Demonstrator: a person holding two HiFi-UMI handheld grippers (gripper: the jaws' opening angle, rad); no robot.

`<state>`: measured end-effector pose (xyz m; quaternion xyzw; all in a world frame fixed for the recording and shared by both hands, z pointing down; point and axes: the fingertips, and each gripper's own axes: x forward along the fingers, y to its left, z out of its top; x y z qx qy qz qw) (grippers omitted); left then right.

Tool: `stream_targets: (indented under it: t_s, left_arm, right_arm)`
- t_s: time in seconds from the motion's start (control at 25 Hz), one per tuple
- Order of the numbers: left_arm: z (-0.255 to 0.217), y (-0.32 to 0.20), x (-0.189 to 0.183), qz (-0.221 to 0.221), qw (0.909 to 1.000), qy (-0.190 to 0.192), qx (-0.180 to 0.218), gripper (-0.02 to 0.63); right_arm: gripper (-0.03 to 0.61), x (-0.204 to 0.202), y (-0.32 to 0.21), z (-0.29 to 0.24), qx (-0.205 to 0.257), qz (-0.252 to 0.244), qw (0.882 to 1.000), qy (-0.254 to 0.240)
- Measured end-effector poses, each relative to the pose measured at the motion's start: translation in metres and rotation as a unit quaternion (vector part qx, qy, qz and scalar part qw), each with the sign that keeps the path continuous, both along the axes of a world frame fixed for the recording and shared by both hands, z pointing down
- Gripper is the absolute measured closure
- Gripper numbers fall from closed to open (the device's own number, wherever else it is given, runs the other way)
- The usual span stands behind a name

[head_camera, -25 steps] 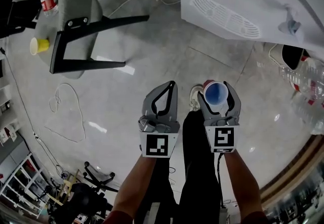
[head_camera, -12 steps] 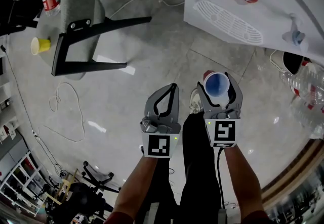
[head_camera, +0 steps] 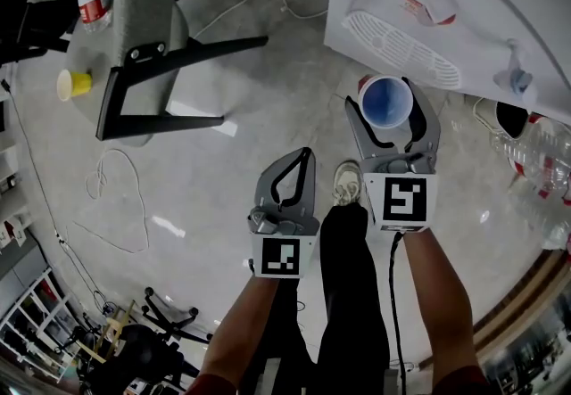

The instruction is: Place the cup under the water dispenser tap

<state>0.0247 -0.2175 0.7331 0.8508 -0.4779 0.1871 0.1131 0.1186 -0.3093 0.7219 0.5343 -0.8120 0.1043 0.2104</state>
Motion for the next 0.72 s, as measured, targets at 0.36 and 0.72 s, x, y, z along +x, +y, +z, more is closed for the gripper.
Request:
stream_targets:
  t_s: [0.36, 0.72]
  left_arm:
    - [-0.001, -0.003, 0.0, 0.005, 1.0, -0.004, 0.005, 0.611]
    - [0.005, -0.002, -0.007, 0.011, 0.9997, -0.019, 0.006, 0.611]
  right_arm:
    - [0.227, 0.016, -0.058, -0.002, 0.022, 0.022, 0.999, 0.011]
    - [0.227, 0.022, -0.085, 0.007, 0.016, 0.047, 0.999, 0.001]
